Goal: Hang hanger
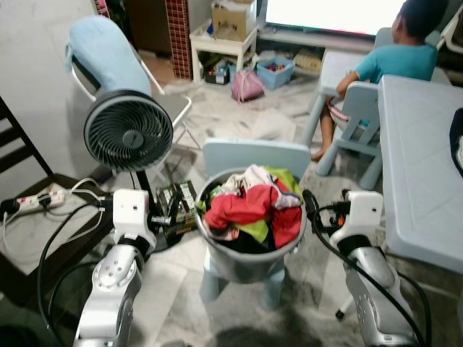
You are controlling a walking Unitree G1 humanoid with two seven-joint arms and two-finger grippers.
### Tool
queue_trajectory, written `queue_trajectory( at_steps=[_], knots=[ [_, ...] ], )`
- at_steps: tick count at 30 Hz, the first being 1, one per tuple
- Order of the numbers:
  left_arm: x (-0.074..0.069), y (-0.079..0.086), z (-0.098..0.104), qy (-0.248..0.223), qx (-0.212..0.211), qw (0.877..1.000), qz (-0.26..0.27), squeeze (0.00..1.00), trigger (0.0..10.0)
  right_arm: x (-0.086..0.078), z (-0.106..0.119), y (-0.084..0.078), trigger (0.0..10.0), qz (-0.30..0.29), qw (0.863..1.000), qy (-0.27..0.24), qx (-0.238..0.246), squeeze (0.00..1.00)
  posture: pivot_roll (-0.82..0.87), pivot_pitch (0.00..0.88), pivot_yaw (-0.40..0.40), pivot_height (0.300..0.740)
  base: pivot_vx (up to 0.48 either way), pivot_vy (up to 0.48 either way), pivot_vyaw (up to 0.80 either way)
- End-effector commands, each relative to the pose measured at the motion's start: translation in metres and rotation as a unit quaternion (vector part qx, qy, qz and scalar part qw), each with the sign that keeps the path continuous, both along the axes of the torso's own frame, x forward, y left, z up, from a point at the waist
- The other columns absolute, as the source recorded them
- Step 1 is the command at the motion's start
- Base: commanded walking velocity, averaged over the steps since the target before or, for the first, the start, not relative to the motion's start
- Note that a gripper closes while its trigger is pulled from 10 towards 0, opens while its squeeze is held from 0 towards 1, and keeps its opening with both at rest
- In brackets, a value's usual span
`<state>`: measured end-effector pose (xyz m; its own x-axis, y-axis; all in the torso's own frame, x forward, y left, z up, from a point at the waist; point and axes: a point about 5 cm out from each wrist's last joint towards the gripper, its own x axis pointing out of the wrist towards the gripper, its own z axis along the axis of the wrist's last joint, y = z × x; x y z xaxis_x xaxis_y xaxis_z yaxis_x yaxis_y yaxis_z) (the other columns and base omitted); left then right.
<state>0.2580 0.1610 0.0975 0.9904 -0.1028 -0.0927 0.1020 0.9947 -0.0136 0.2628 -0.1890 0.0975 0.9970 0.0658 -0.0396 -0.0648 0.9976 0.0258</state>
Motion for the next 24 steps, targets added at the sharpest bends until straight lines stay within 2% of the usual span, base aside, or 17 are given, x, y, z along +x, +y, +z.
queue_trajectory(
  at_steps=[1, 20, 24],
  knots=[
    [0.0004, -0.0021, 0.0025, -0.002, 0.0, 1.0, -0.008, 0.0, 10.0, 0.0017, 0.0045, -0.001, 10.0, 0.003, 1.0, -0.01, 0.0, 0.0, -0.03, 0.044, 0.021, 0.74, 0.33, 0.0, 0.0],
    [-0.0006, -0.005, 0.0017, 0.002, 0.003, 1.0, -0.017, 0.0, 10.0, 0.0055, 0.0056, -0.004, 10.0, 0.006, 1.0, -0.011, -0.006, 0.0, -0.02, 0.045, 0.015, 0.74, 0.343, 0.0, 0.0],
    [-0.0026, -0.0071, 0.0028, 0.0, -0.009, 1.0, -0.026, 0.0, 10.0, 0.0051, 0.0046, -0.0034, 10.0, 0.006, 1.0, -0.011, -0.008, 0.0, -0.02, 0.043, 0.014, 0.74, 0.322, 0.0, 0.0]
  ],
)
